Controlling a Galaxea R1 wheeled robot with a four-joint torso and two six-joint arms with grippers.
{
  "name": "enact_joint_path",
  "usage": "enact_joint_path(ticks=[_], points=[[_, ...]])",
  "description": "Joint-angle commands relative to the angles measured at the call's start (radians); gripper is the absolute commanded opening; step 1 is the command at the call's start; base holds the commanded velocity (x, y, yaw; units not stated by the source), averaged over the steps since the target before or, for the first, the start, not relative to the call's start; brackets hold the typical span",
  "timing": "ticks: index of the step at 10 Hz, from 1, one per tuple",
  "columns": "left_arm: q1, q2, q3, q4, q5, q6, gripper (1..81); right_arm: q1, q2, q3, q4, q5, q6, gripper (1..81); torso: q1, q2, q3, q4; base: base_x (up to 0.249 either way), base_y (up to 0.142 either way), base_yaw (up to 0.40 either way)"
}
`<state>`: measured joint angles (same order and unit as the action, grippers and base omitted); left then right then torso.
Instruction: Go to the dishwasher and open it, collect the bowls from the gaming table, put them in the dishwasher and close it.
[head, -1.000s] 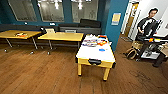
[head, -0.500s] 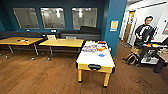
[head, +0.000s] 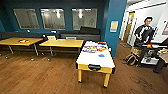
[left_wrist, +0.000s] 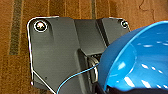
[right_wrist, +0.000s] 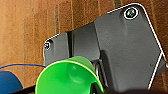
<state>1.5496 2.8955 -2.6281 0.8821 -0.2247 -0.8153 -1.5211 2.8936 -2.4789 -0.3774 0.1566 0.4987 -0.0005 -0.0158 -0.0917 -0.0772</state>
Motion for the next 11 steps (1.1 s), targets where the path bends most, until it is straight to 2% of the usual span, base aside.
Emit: enact_joint_path(ticks=[1,5,11], points=[[-0.035,-0.007,0.002,0.014,0.024,0.010,1.0,0.038,-0.003,0.006,-0.017,-0.038,0.000,1.0,0.001,0.000,0.000,0.000,0.000,0.000,0.000],[-0.035,-0.005,0.000,0.014,0.025,0.012,1.0,0.040,-0.003,0.003,-0.017,-0.038,0.000,1.0,0.001,0.000,0.000,0.000,0.000,0.000,-0.109],[-0.035,-0.001,0.002,0.014,0.025,0.018,1.0,0.037,0.000,0.002,-0.018,-0.038,-0.002,1.0,0.001,0.000,0.000,0.000,0.000,0.000,-0.262]])
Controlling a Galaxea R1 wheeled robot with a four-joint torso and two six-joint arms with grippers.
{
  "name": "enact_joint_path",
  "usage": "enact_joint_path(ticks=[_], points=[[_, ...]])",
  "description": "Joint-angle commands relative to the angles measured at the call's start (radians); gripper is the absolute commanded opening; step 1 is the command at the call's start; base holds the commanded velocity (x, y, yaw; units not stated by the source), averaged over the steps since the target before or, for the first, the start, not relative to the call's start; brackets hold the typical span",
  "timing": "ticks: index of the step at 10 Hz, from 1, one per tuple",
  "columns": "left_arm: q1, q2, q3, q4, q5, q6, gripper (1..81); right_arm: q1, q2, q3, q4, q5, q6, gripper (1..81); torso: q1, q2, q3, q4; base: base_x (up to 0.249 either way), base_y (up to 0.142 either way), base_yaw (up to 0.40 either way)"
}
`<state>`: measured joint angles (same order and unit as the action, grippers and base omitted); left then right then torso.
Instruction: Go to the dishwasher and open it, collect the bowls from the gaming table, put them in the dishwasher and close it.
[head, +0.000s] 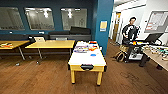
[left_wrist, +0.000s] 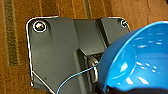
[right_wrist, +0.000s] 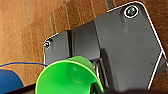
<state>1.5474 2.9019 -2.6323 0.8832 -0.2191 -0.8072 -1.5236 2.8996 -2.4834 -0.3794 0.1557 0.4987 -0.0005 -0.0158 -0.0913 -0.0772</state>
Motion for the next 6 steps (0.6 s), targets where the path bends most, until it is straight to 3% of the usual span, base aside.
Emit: enact_joint_path(ticks=[1,6], points=[[-0.033,-0.007,0.006,0.013,0.020,0.010,1.0,0.039,-0.006,0.005,-0.016,-0.038,-0.002,1.0,0.001,0.000,0.000,0.000,0.000,0.000,-0.277],[-0.034,0.011,0.005,0.011,0.053,0.008,1.0,0.041,-0.004,0.000,-0.023,-0.038,-0.002,1.0,0.001,0.000,0.000,0.000,0.000,0.000,-0.277]])
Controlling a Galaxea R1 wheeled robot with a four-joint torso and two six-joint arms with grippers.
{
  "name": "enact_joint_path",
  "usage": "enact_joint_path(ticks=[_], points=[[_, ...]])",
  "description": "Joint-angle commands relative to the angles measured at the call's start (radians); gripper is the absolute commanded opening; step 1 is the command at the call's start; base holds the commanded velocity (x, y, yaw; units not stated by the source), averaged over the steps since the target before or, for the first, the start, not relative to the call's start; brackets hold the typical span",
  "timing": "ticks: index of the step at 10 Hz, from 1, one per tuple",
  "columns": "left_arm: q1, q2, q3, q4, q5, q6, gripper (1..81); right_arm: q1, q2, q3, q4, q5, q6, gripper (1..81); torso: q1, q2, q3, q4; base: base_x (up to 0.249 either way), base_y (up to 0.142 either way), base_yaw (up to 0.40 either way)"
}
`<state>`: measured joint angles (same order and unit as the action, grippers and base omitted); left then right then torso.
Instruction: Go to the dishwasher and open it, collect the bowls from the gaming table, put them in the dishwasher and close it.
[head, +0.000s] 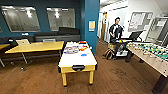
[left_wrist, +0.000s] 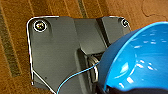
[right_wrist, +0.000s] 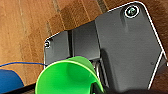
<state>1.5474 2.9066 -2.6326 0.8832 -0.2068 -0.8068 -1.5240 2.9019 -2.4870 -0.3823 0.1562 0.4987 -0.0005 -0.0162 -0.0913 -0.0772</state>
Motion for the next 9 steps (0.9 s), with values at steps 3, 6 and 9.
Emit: enact_joint_path(ticks=[3,6,9], points=[[-0.037,0.028,-0.024,0.011,0.063,0.008,1.0,0.043,-0.007,0.001,-0.021,-0.038,-0.002,1.0,0.001,0.000,0.000,0.000,0.000,0.000,-0.277],[-0.037,0.031,-0.030,0.011,0.061,0.006,1.0,0.041,-0.001,0.001,-0.032,-0.038,-0.002,1.0,0.001,0.000,0.000,0.000,0.000,0.000,-0.277],[-0.037,0.034,-0.030,0.010,0.061,0.008,1.0,0.041,0.013,-0.018,-0.029,-0.037,0.000,1.0,0.001,0.000,0.000,0.000,0.000,0.000,-0.277]])
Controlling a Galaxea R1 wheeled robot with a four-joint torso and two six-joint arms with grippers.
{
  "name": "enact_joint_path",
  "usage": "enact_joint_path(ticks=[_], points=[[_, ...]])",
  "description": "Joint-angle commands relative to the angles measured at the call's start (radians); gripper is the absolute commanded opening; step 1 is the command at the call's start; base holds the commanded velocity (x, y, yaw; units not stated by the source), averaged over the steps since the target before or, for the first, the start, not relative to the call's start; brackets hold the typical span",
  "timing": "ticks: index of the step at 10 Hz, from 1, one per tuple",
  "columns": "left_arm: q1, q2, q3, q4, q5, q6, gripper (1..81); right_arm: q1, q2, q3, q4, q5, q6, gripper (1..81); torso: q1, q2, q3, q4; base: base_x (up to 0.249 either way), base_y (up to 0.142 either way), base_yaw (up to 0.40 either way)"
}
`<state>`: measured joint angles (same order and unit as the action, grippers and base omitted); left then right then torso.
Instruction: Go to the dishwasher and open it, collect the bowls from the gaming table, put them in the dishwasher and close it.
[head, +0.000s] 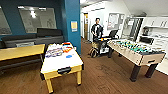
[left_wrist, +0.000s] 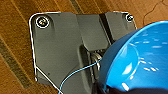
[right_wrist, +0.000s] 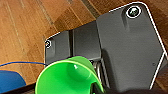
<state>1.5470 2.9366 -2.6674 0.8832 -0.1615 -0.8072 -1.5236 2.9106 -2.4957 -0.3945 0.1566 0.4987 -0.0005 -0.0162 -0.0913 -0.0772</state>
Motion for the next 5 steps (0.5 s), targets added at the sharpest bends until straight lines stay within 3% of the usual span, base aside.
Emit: enact_joint_path(ticks=[1,5], points=[[-0.037,0.003,0.004,0.010,0.016,0.006,1.0,0.041,0.011,-0.018,-0.017,-0.037,0.000,1.0,0.001,0.000,0.000,0.000,0.000,0.000,-0.277],[-0.037,0.001,0.004,0.008,0.016,0.008,1.0,0.041,0.015,-0.032,-0.012,-0.037,0.001,1.0,0.001,0.000,0.000,0.000,0.000,0.000,-0.277]])
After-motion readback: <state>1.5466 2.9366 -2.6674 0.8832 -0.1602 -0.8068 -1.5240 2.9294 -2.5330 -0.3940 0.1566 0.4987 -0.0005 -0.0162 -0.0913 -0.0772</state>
